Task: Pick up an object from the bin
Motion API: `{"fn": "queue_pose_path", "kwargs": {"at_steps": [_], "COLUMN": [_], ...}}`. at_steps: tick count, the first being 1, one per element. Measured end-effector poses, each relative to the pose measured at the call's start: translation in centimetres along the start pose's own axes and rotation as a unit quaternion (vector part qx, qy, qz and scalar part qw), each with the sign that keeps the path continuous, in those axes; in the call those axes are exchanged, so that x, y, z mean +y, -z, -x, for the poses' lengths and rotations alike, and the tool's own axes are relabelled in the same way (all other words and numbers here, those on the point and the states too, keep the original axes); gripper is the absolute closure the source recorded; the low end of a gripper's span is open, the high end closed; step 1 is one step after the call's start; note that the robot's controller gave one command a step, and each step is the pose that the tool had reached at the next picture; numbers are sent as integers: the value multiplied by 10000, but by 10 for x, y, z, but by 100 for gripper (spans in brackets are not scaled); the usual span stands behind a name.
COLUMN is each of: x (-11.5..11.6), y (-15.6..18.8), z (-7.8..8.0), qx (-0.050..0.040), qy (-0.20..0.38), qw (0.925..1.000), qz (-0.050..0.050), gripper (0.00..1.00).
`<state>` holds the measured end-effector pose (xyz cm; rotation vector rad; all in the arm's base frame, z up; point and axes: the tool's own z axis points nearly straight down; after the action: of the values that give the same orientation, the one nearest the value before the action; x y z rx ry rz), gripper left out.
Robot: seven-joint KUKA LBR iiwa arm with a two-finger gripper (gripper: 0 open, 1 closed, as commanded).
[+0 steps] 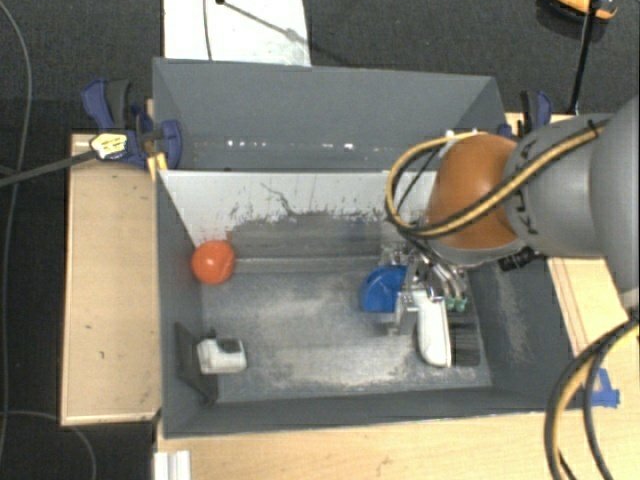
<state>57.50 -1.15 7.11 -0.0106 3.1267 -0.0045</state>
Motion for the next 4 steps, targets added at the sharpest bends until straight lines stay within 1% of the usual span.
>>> {"fn": "queue_pose_path", "kwargs": {"at_steps": [1,2,3,4], "x": [19,19,13,13], "y": [3,3,118,118], "z": [14,14,5,5], "qx": [5,4,-2,-1], "qy": [-1227,-1221,-1023,-1015], "qw": [9924,9925,9948,9948], "qz": [-26,-26,-25,-25], "gripper": [100,100,100,100]}}
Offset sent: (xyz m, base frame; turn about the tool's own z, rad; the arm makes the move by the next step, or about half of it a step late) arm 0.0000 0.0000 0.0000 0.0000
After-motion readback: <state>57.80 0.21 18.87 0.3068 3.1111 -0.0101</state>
